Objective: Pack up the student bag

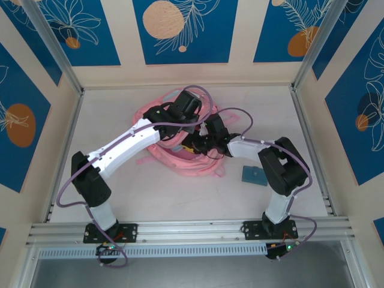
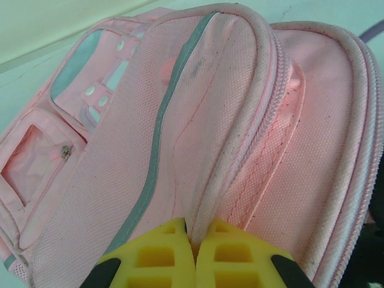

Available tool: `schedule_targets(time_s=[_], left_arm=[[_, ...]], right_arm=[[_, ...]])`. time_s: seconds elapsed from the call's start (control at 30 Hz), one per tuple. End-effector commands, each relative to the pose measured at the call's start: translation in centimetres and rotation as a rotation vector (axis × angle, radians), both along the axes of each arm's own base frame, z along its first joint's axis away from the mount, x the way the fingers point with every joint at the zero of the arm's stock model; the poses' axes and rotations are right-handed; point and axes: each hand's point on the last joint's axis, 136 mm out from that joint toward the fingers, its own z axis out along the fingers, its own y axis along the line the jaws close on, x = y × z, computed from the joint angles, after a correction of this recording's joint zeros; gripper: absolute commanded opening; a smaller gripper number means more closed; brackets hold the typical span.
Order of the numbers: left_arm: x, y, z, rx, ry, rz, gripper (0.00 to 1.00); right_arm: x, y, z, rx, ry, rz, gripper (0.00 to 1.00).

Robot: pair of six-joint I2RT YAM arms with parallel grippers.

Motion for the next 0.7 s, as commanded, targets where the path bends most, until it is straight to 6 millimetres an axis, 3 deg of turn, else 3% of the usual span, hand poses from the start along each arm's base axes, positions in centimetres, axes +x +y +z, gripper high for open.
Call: schedule_targets(time_s=[0.0, 0.13, 0.27, 0.47, 0.67], left_arm=[[0.7, -0.9, 3.1, -0.125, -0.065, 0.018, 0.00], [0.8, -0.9, 2.9, -0.124, -0.061, 0.018, 0.00], [0.8, -0.6, 2.6, -0.122, -0.055, 0.030, 0.00], [0.9, -0.4, 1.9, -0.154, -0.028, 0.037, 0.00], [1.0, -1.6, 0.4, -0.184, 0.027, 0.007, 0.07]], right_arm=[[1.7, 1.6, 0.8, 0.055, -0.028, -0.003, 0.24], [2.7, 2.4, 0.6, 0.071, -0.020, -0.005, 0.20], [2.1, 1.4, 1.2, 0.078, -0.028, -0.019, 0.21], [-1.6, -3.2, 2.1, 0.017, -0.006, -0.065, 0.30], [-5.9, -9.0, 0.7, -0.140, 0.032, -0.187, 0.45]])
